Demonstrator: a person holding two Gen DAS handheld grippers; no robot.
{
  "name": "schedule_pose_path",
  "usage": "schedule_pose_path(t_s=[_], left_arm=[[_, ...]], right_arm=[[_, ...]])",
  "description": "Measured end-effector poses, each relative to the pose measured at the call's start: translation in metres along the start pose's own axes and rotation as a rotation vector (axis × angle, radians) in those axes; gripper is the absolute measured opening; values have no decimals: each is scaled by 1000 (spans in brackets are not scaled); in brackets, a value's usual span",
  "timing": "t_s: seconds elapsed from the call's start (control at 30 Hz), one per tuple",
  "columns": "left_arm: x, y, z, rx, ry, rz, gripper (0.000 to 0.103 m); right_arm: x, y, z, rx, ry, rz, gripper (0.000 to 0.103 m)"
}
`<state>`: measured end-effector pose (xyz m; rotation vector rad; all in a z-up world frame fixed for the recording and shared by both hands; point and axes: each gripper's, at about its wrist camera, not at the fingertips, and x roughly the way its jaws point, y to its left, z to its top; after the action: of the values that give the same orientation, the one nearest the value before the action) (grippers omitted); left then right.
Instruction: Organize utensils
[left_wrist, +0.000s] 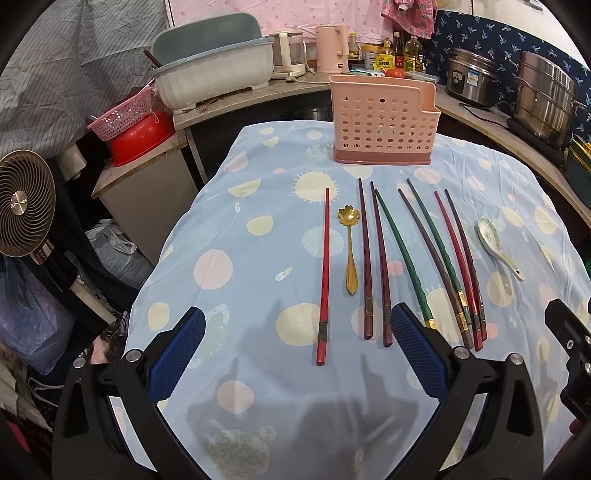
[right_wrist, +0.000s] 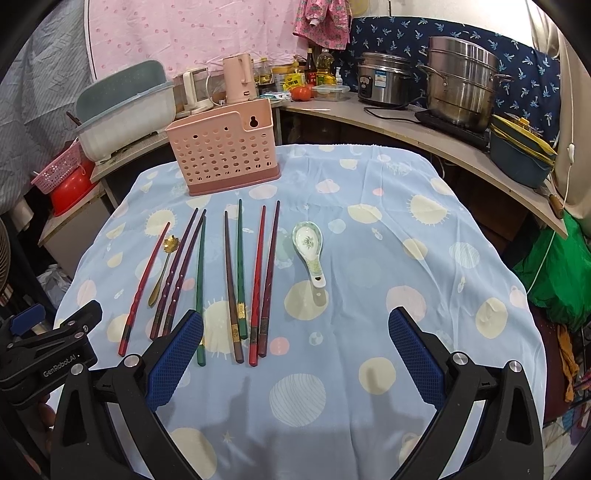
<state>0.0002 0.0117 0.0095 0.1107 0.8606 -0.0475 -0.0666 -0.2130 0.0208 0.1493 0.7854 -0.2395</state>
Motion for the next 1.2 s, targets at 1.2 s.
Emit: schedule_pose_path(t_s=[1.2], left_arm=[[0,-3,1,5,7,-7,96]], right_arm=[[1,1,2,3,1,2,96]])
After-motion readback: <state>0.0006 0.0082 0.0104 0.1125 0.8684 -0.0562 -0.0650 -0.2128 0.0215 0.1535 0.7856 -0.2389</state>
